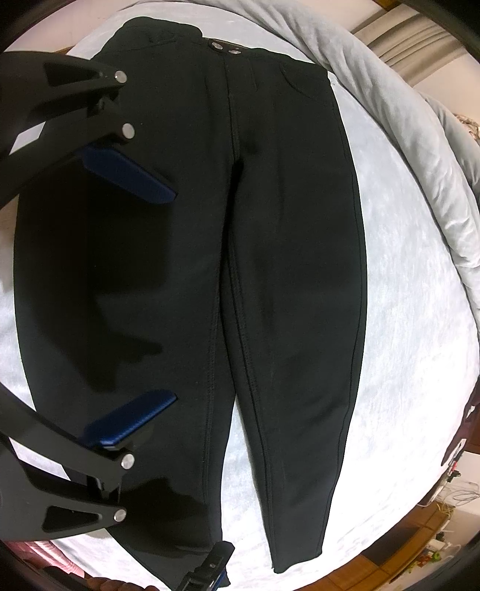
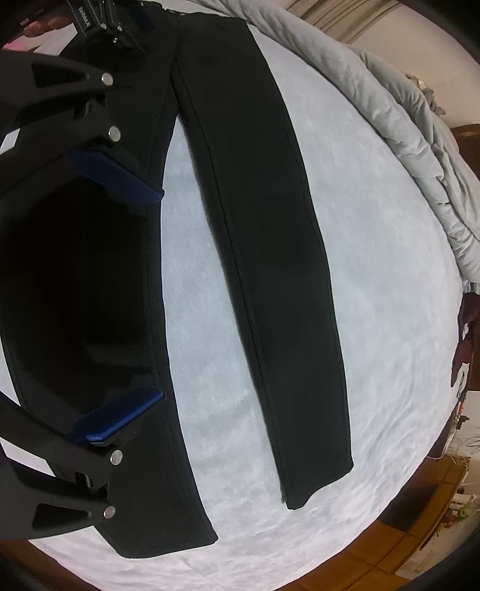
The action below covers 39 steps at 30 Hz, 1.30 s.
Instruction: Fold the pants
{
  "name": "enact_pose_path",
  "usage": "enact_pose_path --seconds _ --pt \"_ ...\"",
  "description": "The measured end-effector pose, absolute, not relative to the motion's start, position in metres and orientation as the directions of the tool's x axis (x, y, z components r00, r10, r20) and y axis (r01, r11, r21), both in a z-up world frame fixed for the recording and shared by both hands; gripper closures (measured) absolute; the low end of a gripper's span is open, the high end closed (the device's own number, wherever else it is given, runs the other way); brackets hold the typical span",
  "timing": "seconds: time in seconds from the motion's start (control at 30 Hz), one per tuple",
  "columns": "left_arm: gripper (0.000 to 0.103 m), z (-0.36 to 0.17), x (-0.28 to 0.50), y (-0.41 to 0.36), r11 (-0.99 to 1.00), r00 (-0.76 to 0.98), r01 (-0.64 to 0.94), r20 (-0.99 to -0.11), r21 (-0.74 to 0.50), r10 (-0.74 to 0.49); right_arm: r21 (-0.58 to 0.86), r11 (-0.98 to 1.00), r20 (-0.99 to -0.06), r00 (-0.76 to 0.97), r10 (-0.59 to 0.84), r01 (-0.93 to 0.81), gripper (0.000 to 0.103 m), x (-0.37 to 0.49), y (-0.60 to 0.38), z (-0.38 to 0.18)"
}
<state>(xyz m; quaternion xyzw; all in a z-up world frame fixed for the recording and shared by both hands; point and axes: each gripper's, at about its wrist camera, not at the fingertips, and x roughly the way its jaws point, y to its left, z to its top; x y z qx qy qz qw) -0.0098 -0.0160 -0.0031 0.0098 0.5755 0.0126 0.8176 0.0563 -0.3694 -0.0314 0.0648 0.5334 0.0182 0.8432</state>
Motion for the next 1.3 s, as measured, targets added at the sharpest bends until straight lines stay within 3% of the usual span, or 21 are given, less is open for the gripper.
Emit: enact_pose_path --seconds 0.7,0.93,1.17,1.3 --pt "0.003 -0.007 -0.007 -0.018 0.999 0.329 -0.002 -0.944 0.034 0.033 0.114 0.993 -0.891 0.444 0.097 0.011 0.004 0.060 -0.374 -0.029" --pt "0.003 -0.008 0.017 -0.034 1.000 0.314 0.005 -0.949 -0.028 -0.028 0.100 0.994 -0.845 0.531 0.061 0.045 0.004 0.108 -0.482 -0.009" --pt "0.003 -0.008 0.093 -0.076 0.996 0.349 0.006 -0.933 -0.090 -0.086 -0.030 1.000 -0.920 0.391 -0.029 0.004 0.004 0.215 -0.580 -0.052" --pt "0.003 -0.016 0.133 -0.101 0.992 0.355 0.015 -0.927 -0.124 -0.121 0.132 0.991 -0.917 0.385 0.109 0.035 0.004 0.243 -0.608 -0.072"
